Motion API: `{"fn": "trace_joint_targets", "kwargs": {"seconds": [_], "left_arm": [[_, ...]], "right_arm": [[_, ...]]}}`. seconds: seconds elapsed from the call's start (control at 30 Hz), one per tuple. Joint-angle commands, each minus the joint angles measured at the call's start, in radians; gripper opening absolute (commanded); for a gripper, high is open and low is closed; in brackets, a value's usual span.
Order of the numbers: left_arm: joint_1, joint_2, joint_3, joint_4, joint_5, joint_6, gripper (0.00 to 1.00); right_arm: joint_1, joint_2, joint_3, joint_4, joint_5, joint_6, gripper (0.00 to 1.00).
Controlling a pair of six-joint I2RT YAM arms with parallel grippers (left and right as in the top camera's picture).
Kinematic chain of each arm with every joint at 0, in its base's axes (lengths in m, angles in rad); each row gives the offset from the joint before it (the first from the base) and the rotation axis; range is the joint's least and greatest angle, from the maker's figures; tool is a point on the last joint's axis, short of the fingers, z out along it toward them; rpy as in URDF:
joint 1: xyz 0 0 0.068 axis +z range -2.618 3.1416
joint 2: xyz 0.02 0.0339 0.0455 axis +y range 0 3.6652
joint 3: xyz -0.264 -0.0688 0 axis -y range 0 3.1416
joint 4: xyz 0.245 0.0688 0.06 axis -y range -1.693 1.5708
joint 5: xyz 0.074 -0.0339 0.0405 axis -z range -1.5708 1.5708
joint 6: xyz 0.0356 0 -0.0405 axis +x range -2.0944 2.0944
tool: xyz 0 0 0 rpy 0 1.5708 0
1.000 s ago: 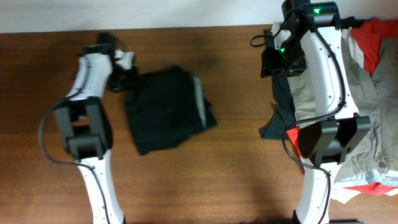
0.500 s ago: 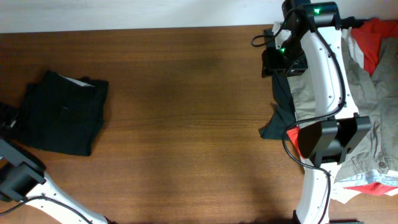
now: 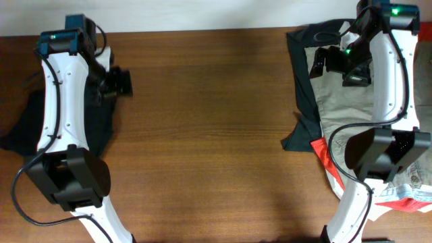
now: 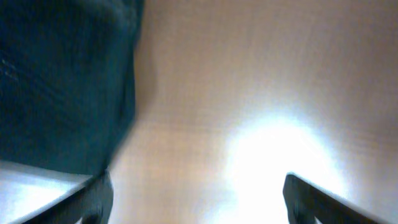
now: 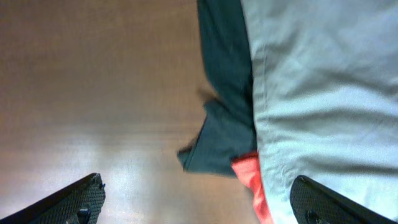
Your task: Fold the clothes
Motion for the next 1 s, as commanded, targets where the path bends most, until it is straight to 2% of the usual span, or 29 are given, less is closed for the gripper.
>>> {"fn": "trace_joint_targets", "kwargs": {"seconds": [0.0,0.1,0.17,0.27,0.3,0.37,0.4,0.47,0.53,0.77,0.9,0.97], "left_arm": [[-0.002,-0.006,-0.005,-0.159,-0.022,-0.034,0.87],[-0.037,-0.136,-0.099,-0.152,-0.017,-0.033,0.87],[-0.090,-0.282,-0.197,-0.069,-0.060,-0.033,0.87],[-0.237,-0.737,-0.613,0.303,-0.215,-0.033,0.87],[-0.253,-0.821,-0.714,0.390,-0.233,-0.032,0.87],[-0.259,-1.057,-1.015,0.642,-0.254,-0.032,0.99],[-0.251,-1.124,-1.107,0.723,-0.269,-0.033,0.99],[-0.242,-1.212,-1.250,0.846,-0.342,-0.033,0.99],[-0.242,-1.237,-1.324,0.870,-0.379,-0.033,0.99],[-0.243,-1.139,-1.333,0.851,-0.379,-0.033,0.99],[-0.242,-1.086,-1.333,0.851,-0.379,-0.033,0.99],[-0.243,-1.057,-1.333,0.851,-0.379,-0.033,0.99]], "right_arm": [[0.013,-0.216,-0.201,-0.011,0.060,-0.012,0.99],[0.010,-0.462,-0.499,0.045,0.130,-0.012,0.99],[0.011,-0.683,-0.707,0.237,0.117,-0.012,0.99],[0.011,-1.122,-1.130,0.639,0.116,-0.033,0.99],[0.011,-1.196,-1.207,0.702,0.119,-0.035,0.99],[0.011,-1.401,-1.418,0.845,0.164,-0.035,0.99],[0.011,-1.457,-1.473,0.867,0.187,-0.035,0.99],[0.011,-1.502,-1.523,0.865,0.193,-0.035,0.98],[0.011,-1.495,-1.537,0.838,0.193,-0.035,0.99],[0.021,-1.364,-1.537,0.831,0.193,-0.035,0.99],[0.064,-1.451,-1.537,0.831,0.193,-0.035,0.99],[0.063,-1.553,-1.537,0.815,0.206,-0.039,0.99]]}}
